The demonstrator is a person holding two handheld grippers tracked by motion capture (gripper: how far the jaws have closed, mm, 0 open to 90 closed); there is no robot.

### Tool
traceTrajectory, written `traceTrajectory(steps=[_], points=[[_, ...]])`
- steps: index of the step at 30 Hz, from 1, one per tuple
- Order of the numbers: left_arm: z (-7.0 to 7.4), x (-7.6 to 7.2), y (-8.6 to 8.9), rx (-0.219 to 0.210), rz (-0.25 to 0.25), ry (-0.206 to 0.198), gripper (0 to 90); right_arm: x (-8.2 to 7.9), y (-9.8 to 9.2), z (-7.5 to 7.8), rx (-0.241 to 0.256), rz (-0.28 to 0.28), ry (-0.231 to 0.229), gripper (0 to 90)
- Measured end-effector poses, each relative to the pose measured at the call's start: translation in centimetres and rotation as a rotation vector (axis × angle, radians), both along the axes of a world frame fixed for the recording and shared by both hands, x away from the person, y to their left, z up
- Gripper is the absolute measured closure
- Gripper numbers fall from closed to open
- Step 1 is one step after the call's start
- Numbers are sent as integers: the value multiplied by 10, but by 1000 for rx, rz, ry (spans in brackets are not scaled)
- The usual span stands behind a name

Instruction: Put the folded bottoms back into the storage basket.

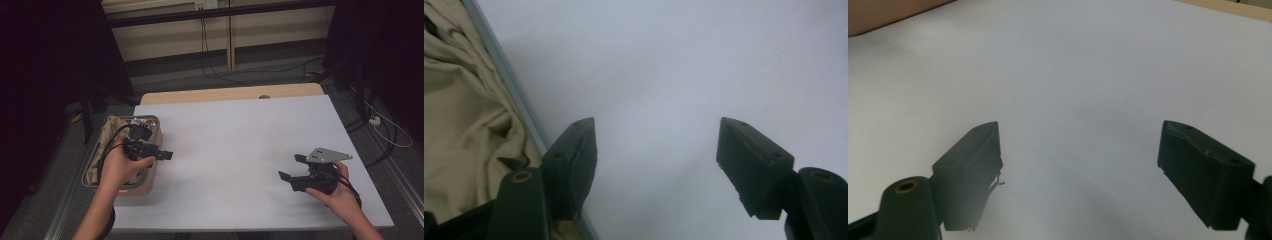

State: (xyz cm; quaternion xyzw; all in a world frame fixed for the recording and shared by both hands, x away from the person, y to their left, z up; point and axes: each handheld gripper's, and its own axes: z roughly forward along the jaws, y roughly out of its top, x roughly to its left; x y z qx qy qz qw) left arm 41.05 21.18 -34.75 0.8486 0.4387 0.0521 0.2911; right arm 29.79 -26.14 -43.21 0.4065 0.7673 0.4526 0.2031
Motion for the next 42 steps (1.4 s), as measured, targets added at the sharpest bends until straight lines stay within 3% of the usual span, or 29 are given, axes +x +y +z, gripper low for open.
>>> traceTrajectory(steps=[9, 22, 31, 42], points=[[-6, -9, -8, -8, -45, -17, 276, 0, 1, 0, 1, 2, 1, 172], [-18, -23, -16, -65, -98, -66, 181, -4, -3, 0, -1, 2, 7, 171], [-34, -33, -18, -94, -130, -50, 170, -6, -4, -1, -5, 9, 14, 171], [-46, -41, -17, -112, -144, -65, 159, -9, -10, -3, -2, 6, 25, 171]])
